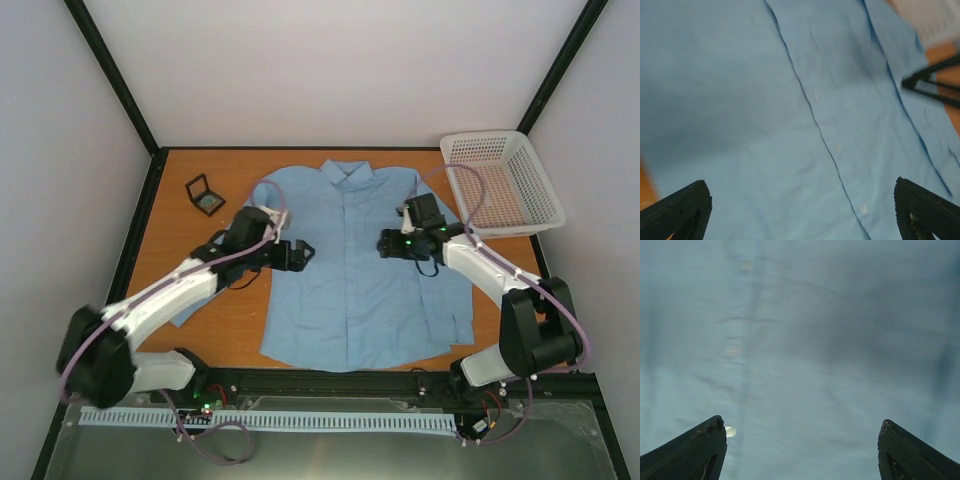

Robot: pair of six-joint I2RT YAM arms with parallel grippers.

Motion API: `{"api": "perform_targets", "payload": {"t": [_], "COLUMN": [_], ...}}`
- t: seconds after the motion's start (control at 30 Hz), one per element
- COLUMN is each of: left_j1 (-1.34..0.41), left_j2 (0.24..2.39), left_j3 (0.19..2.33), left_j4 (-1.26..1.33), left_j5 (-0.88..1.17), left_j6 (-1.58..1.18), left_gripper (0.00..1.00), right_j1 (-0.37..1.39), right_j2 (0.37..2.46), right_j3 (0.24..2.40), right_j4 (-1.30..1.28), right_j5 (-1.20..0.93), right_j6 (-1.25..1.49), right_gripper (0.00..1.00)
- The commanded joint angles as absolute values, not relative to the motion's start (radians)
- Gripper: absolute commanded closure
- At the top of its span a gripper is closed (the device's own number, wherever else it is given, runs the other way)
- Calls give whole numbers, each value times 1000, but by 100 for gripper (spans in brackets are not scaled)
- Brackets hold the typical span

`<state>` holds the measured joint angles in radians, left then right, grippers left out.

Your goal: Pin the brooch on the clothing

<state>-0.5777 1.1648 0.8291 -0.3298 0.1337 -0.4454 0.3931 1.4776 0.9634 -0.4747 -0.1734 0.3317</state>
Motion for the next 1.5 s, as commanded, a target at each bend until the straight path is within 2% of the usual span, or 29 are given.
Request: {"api": "perform_targets", "payload": {"t": [0.0,0.2,0.33,0.4,0.5,0.67,0.77,0.83,1.0,1.33,1.47], "left_j1": [-587,-594,-560,-498,-414,-297,-282,-280,-275,-275,-275], "left_j2": [1413,1680,1758,1768,1735,1602,1506,1466,1384,1374,1371], "left_j3": [912,997,999,951,837,687,665,674,651,644,639], "left_j4": [-245,-273,-347,-347,-308,-327,-341,-376,-387,-344,-337], "left_j5": [501,525,395,413,446,380,357,341,331,351,353], "left_j6": [-392,-367,-350,-385,-448,-510,-542,-564,-596,-604,-601], "left_gripper": [2,4,0,0,0,0,0,0,0,0,0], "right_j1": [264,220,221,220,221,225,266,301,327,380,384], "right_j2": [1394,1403,1417,1422,1442,1484,1517,1559,1701,2175,2274], "right_j3": [902,907,922,932,969,1029,1042,1064,1215,1717,1835], "right_j4": [-526,-523,-507,-499,-503,-522,-531,-551,-599,-775,-838], "right_j5": [-91,-90,-123,-124,-125,-121,-104,-72,86,373,423], "right_j6": [317,292,291,288,276,253,241,241,265,315,316], "right_gripper": [19,19,19,19,19,19,20,25,33,32,34]}}
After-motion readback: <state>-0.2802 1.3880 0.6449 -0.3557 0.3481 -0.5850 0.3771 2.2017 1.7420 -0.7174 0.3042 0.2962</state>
